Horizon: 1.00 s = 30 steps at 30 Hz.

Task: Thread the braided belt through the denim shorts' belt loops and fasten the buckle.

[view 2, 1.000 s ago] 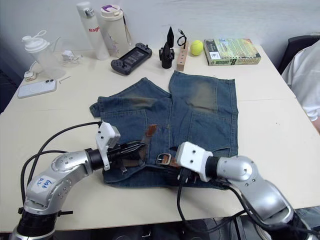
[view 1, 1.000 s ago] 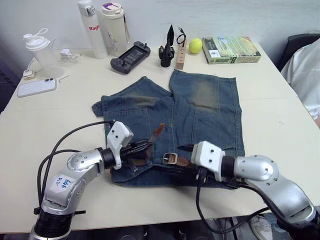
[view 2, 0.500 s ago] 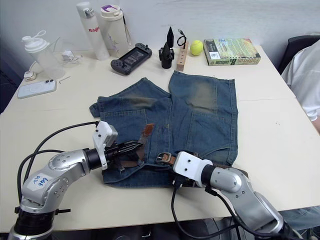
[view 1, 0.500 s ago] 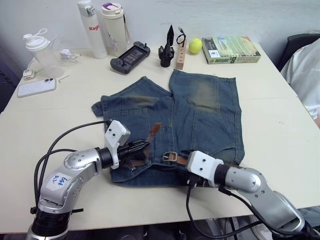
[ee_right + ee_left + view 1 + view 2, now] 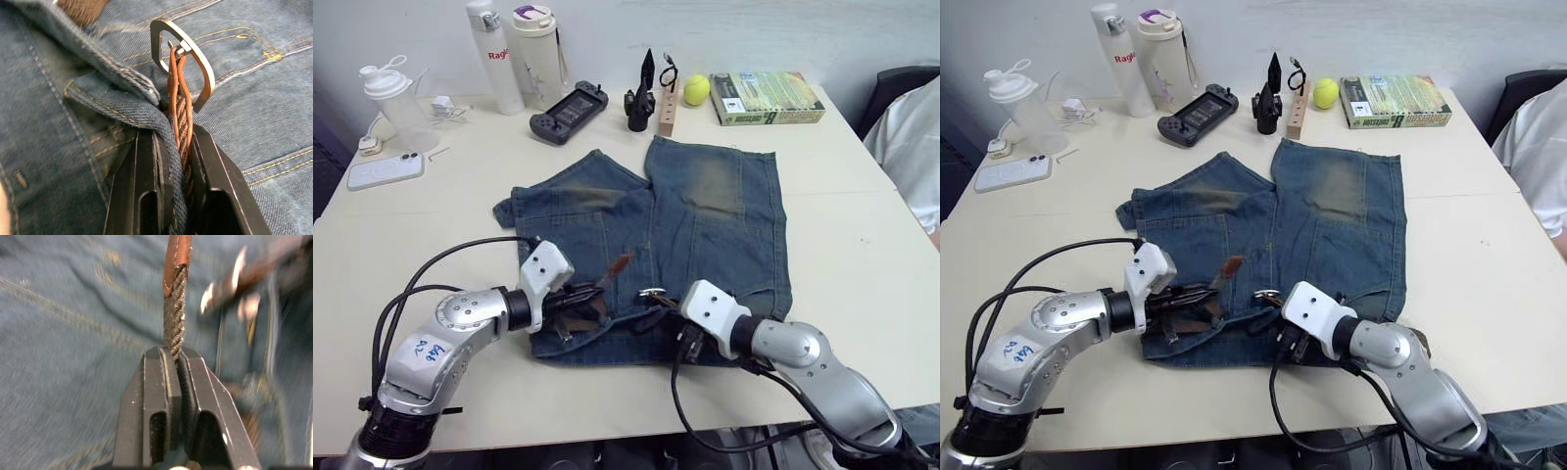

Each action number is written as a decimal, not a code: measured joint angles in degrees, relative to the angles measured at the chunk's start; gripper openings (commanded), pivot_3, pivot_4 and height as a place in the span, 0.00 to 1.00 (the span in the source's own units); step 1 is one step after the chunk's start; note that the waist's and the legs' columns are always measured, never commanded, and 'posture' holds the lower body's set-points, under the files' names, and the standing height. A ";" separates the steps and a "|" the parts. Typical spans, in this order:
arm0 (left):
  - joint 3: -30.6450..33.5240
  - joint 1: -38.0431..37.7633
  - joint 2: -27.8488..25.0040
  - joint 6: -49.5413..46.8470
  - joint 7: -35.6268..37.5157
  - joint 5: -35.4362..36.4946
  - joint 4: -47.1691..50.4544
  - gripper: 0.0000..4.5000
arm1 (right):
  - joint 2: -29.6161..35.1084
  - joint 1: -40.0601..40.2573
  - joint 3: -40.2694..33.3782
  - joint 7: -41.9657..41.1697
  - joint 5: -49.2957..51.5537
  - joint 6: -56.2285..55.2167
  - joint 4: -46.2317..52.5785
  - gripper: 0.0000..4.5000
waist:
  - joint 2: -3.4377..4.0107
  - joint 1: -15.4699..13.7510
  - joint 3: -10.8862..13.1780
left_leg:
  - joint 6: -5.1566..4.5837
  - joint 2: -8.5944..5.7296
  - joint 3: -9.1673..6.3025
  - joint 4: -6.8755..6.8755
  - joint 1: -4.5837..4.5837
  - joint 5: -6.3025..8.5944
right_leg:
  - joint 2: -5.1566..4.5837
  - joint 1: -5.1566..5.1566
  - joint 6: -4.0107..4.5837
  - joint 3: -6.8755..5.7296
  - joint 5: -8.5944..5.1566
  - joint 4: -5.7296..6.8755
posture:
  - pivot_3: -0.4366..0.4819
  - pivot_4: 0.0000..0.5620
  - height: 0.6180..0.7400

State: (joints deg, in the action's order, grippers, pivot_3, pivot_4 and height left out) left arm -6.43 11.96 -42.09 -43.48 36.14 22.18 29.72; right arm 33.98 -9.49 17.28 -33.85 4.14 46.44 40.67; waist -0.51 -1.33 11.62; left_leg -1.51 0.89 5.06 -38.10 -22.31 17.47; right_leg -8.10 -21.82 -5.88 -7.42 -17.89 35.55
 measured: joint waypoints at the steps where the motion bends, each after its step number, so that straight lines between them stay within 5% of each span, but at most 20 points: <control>1: -1.28 -0.05 -1.02 0.71 0.49 -1.13 0.31 0.00 | -0.55 -0.52 -0.11 0.34 0.29 0.95 0.17 0.03 | 0.00 0.01 0.00 | 0.00 0.00 0.04 0.02 -0.01 0.00 | -0.01 -0.05 0.00 0.01 0.00 0.01 | 0.48 0.27 0.81; 9: -5.39 0.65 -7.18 9.24 6.30 -7.57 1.29 0.00 | -3.08 -2.38 -0.09 2.50 1.26 5.83 1.52 0.03 | 0.01 0.19 0.00 | 0.00 0.01 0.19 0.05 -0.06 0.01 | -0.01 -0.23 0.01 0.12 0.00 0.07 | 0.48 0.27 0.81; 30: -5.88 0.51 -7.43 17.49 12.32 -10.67 -1.69 0.00 | -3.57 -2.84 0.22 4.34 2.54 7.17 1.61 0.03 | 0.00 0.19 -0.01 | -0.04 0.02 0.44 0.06 -0.18 0.00 | 0.15 -0.55 0.01 0.38 -0.01 0.27 | 0.48 0.27 0.81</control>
State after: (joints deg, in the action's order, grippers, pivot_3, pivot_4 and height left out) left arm -12.31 12.47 -49.52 -25.99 48.46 11.51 28.03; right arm 30.41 -12.33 17.49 -29.51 6.68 53.61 42.28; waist -0.51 -1.13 11.61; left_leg -1.54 0.90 5.50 -38.04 -22.49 17.48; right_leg -7.95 -22.36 -5.87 -7.04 -17.90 35.82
